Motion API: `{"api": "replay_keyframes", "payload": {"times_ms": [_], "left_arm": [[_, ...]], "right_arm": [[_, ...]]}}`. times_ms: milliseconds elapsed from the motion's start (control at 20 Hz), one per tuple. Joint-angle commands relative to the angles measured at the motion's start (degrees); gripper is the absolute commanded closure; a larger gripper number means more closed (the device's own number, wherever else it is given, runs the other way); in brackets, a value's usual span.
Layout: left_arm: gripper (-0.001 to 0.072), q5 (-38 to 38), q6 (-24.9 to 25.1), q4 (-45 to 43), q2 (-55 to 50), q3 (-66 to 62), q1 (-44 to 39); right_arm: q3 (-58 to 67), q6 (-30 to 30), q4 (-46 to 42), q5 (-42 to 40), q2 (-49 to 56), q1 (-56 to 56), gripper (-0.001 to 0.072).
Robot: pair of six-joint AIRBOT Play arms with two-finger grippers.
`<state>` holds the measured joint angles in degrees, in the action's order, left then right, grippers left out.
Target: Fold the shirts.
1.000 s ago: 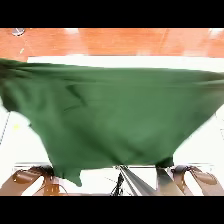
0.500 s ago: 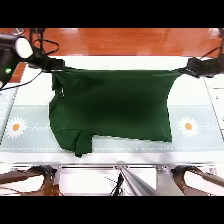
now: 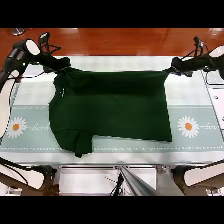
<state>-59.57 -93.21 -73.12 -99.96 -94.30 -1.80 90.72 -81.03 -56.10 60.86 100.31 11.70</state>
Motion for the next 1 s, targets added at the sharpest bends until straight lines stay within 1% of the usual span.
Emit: {"api": "replay_keyframes", "payload": {"times_ms": [0, 100, 200, 300, 350, 450, 650, 700, 750, 800, 950], "left_arm": [[0.0679, -5.1, 6.8, 5.2, -0.9, -1.5, 0.8], [0.0678, -10.8, 9.0, 5.0, -0.6, -3.7, 2.0], [0.0679, -17.9, 9.2, 5.0, 0.3, -4.9, 3.8], [0.0678, -25.2, 10.4, 4.9, 0.5, -4.5, 5.0], [0.0678, -26.6, 10.3, 4.1, 0.5, -3.3, 5.1], [0.0679, -26.6, 10.3, 3.9, 0.3, 1.0, 4.8], [0.0678, -26.7, 11.1, 3.9, -0.3, 10.0, 4.1], [0.0654, -27.2, 11.0, 3.9, -0.3, 10.6, 4.4], [0.0460, -28.3, 10.9, 3.9, -0.2, 10.5, 4.7], [-0.0008, -29.7, 10.9, 3.6, 0.3, 10.5, 5.2], [0.0002, -33.3, 10.6, 0.1, 3.5, 11.1, 7.3]], "right_arm": [[1.1, 0.7, 0.6, 2.7, 2.1, 0.3, 0.0689], [1.1, 2.3, 0.8, 7.2, 0.9, 1.1, 0.0689], [1.1, 4.7, 0.6, 14.5, -0.5, 2.1, 0.0689], [1.0, 6.7, -2.5, 21.4, -1.1, 2.1, 0.0689], [0.5, 6.7, -4.4, 23.4, -1.1, 1.7, 0.0689], [-2.8, 6.6, -5.7, 23.2, -1.1, 1.2, 0.0689], [-11.6, 5.6, -5.3, 17.5, -1.1, 0.8, 0.0687], [-12.6, 5.4, -5.1, 17.2, -1.1, 0.8, 0.0578], [-12.9, 4.7, -4.7, 18.1, -1.1, 0.8, 0.0248], [-12.8, 5.1, -4.1, 19.8, -1.4, 0.8, 0.0081], [-12.7, 6.3, -4.0, 22.6, -5.5, 3.2, 0.0079]]}}
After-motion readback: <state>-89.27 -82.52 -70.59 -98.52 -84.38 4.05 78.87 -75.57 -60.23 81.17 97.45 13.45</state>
